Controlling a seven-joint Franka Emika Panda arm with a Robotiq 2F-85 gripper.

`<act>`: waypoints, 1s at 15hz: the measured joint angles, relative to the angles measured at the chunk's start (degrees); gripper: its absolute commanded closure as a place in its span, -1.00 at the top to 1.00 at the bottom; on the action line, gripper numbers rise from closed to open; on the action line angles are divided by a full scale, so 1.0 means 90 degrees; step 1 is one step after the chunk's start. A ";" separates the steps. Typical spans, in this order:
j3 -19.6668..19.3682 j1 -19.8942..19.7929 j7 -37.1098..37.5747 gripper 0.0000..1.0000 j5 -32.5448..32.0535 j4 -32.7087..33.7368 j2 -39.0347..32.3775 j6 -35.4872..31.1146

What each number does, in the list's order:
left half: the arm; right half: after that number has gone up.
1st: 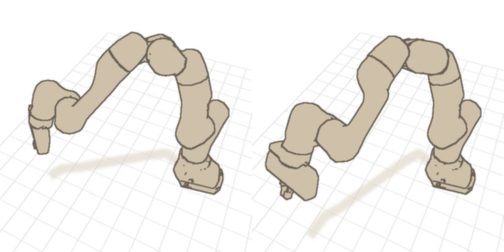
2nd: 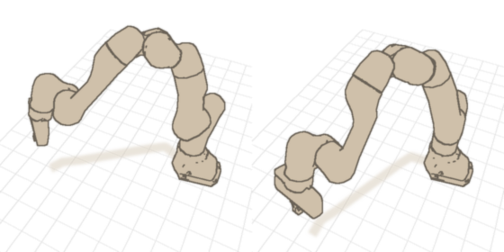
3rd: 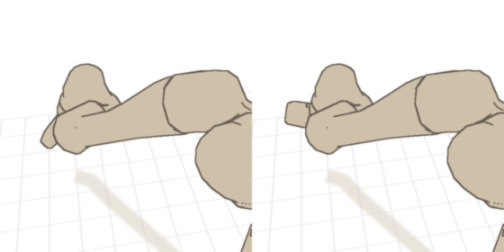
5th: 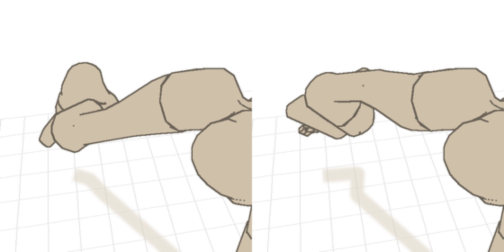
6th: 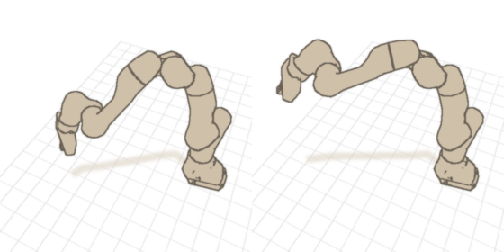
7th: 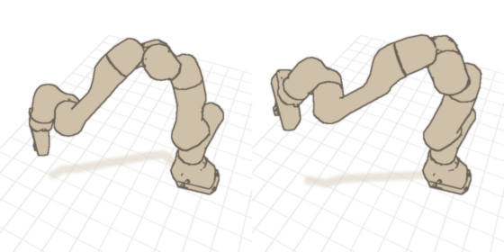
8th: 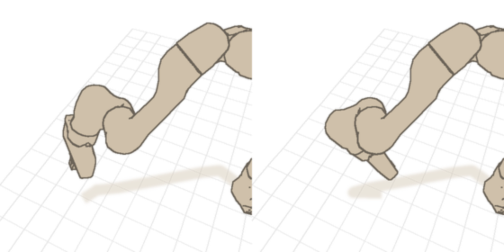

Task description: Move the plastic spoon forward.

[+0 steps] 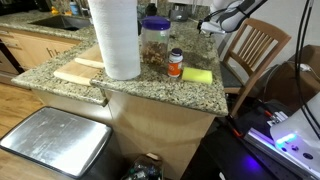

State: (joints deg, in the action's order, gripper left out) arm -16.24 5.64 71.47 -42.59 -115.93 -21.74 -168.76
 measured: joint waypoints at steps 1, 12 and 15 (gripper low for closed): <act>-0.0050 0.0047 0.0032 -0.22 -0.0026 0.0059 -0.0041 0.0004; 0.0162 -0.0267 -0.0610 -0.95 0.0667 0.0191 -0.0107 0.0025; 0.1151 -0.1161 -0.1911 -0.95 0.1407 0.0078 0.0025 0.0020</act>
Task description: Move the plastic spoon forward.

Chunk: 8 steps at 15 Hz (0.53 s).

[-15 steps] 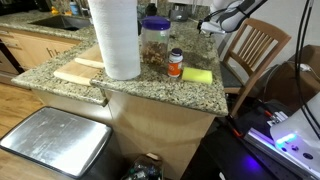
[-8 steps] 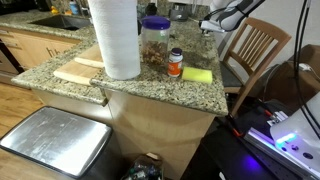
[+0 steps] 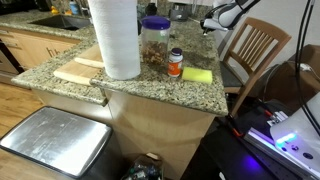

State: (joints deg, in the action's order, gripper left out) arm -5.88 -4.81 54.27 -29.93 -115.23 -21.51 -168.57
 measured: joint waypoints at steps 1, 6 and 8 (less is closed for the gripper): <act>0.0498 -0.0422 -0.0490 -0.95 0.0261 -0.0131 0.0098 -0.0009; 0.2947 -0.2409 -0.2858 -0.95 0.1519 -0.1040 0.0705 0.0009; 0.3934 -0.3235 -0.3802 -0.95 0.1997 -0.1361 0.0879 0.0062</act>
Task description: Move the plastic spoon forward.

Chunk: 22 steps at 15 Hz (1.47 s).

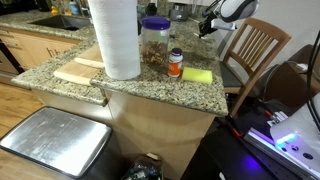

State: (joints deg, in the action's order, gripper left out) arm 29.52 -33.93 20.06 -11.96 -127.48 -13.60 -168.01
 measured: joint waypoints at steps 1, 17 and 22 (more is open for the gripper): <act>0.0481 -0.0419 -0.0459 -0.95 0.0213 -0.0115 0.0053 0.0052; 0.5487 -0.4720 -0.5338 -0.95 0.2230 -0.0852 0.0157 0.1381; 0.5405 -0.4298 -0.5330 -0.95 0.1958 -0.0746 0.0137 0.1380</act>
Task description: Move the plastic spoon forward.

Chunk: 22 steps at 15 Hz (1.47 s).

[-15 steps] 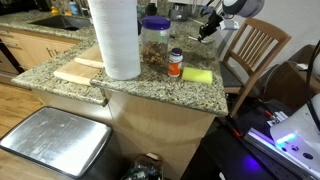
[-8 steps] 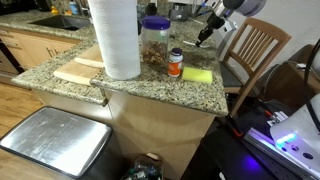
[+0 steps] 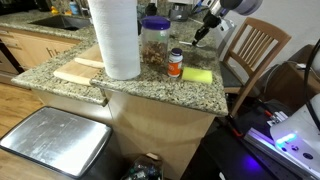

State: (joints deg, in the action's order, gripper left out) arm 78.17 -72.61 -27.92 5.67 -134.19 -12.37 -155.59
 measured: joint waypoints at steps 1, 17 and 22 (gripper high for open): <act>-0.0012 0.0171 0.0005 -0.95 -0.0087 0.0074 0.0000 0.0001; -0.1331 0.2104 0.1197 -0.95 -0.0831 0.0611 -0.0167 -0.0872; -0.2689 0.3633 0.1795 -0.80 -0.1093 0.0906 -0.0452 -0.1132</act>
State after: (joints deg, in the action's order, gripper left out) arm 53.97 -39.92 -11.76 -4.17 -126.04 -16.43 -165.78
